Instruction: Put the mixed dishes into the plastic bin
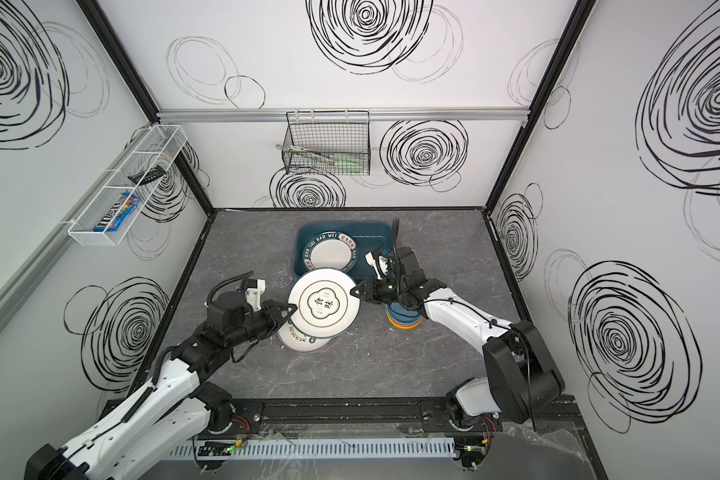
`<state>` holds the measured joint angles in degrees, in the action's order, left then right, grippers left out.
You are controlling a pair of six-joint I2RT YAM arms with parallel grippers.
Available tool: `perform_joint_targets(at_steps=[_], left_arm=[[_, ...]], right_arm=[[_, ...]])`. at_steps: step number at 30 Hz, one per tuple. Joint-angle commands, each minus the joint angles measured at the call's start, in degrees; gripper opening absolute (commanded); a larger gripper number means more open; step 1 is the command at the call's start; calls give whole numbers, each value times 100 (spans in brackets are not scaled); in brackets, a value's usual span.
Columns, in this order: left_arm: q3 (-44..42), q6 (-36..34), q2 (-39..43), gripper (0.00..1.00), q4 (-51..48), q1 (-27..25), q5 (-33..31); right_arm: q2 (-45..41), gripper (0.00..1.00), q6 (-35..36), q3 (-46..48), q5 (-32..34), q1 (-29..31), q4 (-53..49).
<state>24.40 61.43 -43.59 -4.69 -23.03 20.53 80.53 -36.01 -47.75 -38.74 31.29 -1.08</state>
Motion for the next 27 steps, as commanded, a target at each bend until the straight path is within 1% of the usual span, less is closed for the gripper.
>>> perform_joint_targets(at_steps=[1, 3, 9, 13, 15, 20, 27], left_arm=[[258, 59, 62, 28, 462, 78, 20], [243, 31, 95, 34, 418, 110, 8], [188, -16, 249, 60, 234, 269, -31], [86, -53, 419, 66, 147, 401, 7], [24, -83, 501, 72, 109, 481, 67], [-97, -179, 691, 75, -48, 565, 92], [-258, -220, 861, 77, -164, 642, 150]], right_arm=[[49, 0, 77, -213, 46, 19, -6], [49, 0, 68, -266, 112, -11, -30], [160, 0, 25, -457, 193, -216, -131], [281, 0, -2, -622, 243, -344, -162], [375, 0, -25, -730, 271, -416, -182], [656, 0, -126, -985, 348, -633, -155], [1198, 0, -313, -1484, 488, -868, -93]])
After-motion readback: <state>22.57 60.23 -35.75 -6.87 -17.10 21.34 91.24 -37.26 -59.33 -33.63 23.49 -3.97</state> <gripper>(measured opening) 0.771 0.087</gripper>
